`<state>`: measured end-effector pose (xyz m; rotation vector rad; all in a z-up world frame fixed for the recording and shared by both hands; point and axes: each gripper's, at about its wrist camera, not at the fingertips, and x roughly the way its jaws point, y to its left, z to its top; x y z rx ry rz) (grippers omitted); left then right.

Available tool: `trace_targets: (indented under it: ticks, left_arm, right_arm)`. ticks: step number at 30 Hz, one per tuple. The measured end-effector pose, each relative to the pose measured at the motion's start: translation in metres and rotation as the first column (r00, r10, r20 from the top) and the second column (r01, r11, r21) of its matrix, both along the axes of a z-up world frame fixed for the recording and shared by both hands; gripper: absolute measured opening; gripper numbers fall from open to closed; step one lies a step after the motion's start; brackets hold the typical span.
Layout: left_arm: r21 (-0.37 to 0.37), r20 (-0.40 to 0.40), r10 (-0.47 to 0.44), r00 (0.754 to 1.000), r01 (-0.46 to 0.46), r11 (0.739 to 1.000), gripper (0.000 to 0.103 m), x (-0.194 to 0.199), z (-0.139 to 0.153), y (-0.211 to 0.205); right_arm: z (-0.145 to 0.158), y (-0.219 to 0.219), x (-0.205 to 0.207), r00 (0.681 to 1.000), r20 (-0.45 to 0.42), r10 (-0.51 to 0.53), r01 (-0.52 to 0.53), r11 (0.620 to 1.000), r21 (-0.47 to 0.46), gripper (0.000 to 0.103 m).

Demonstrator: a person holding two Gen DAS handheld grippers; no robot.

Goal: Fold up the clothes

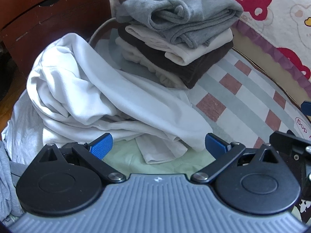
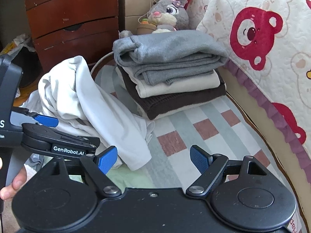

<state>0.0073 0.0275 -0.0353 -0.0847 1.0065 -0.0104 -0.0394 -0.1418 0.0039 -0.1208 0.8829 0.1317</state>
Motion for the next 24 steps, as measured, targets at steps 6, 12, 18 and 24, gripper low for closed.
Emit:
trace_targets:
  ticks: [6,12,18,24]
  left_arm:
    - [-0.001,-0.019,-0.001,1.0,0.001,1.0,0.103,0.002,-0.008,0.0]
    - [0.008,-0.031,0.003,1.0,-0.003,1.0,0.103,0.004,-0.011,0.001]
    - [0.007,-0.039,0.01,0.999,-0.009,1.0,0.103,0.004,-0.015,0.004]
    - [-0.054,-0.058,0.081,0.995,-0.085,0.995,0.103,0.008,-0.031,0.025]
  right_arm:
    - [-0.002,0.0,0.0,1.0,-0.008,-0.003,0.003,1.0,0.005,0.085]
    - [-0.003,0.002,0.001,1.0,-0.012,-0.004,0.004,1.0,-0.006,0.085]
    - [-0.007,0.005,0.002,1.0,-0.024,-0.001,0.001,1.0,-0.01,0.085]
    - [-0.032,0.007,0.005,0.999,-0.025,0.026,-0.028,0.997,-0.078,0.085]
